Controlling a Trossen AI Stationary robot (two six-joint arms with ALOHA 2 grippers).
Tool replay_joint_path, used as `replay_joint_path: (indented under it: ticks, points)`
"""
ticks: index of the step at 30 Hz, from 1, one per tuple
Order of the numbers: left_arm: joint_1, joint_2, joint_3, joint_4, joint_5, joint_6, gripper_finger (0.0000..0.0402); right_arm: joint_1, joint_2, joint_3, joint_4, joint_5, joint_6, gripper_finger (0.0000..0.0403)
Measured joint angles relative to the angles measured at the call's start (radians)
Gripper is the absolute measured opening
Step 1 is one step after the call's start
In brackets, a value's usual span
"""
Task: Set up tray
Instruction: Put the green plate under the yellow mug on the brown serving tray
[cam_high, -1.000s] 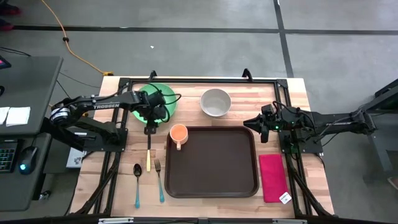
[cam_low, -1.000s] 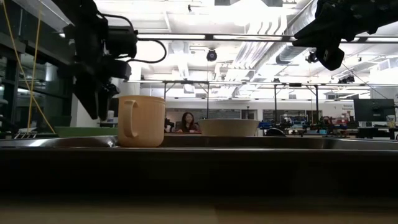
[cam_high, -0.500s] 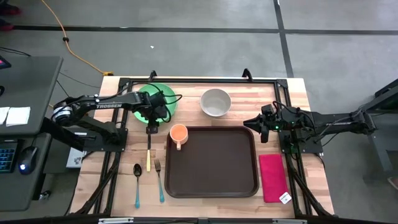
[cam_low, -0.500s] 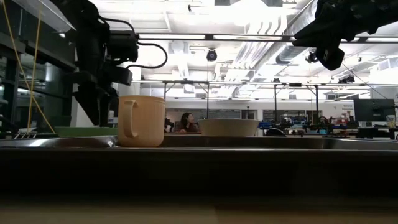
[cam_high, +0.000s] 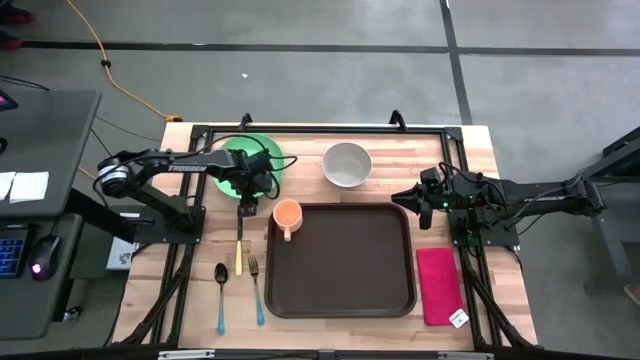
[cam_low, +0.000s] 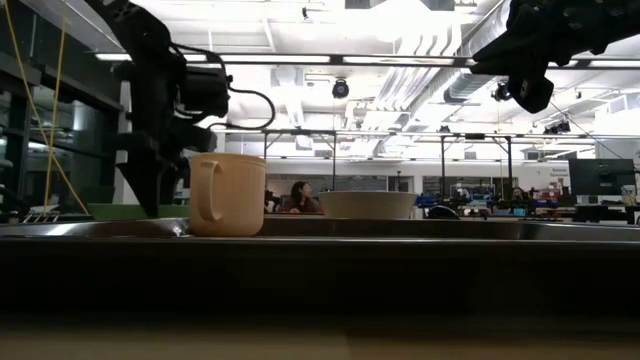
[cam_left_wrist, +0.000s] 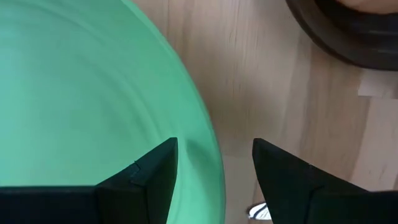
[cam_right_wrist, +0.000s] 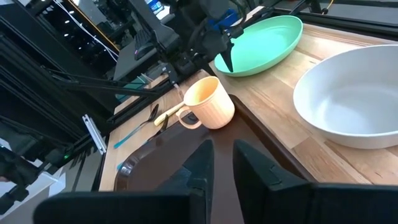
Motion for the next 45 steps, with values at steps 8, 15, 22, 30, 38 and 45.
replay_joint_path:
  ticks: [8,15,22,30,38,45]
  points:
    - [0.000,0.007,0.000,0.026,0.000,0.015,0.0239,0.000,0.000,0.000,0.000,-0.003,0.011,0.0038]
    - [0.000,0.006,0.000,0.023,-0.001,0.031,0.0239,0.000,0.000,0.000,0.000,-0.003,0.011,0.0039]
    - [0.000,0.006,0.000,0.016,-0.039,0.024,0.0239,0.000,0.000,0.000,0.000,-0.003,0.011,0.0036]
    - [0.000,0.006,0.000,0.016,-0.071,0.006,0.0239,0.000,0.000,0.000,0.000,-0.003,0.011,0.0035]
    - [0.000,0.006,0.000,0.017,-0.071,0.004,0.0232,0.000,0.000,0.000,0.000,-0.003,0.011,0.0035]
    - [0.000,0.006,0.000,0.018,-0.078,0.004,0.0158,0.000,0.000,0.000,0.000,-0.003,0.011,0.0040]
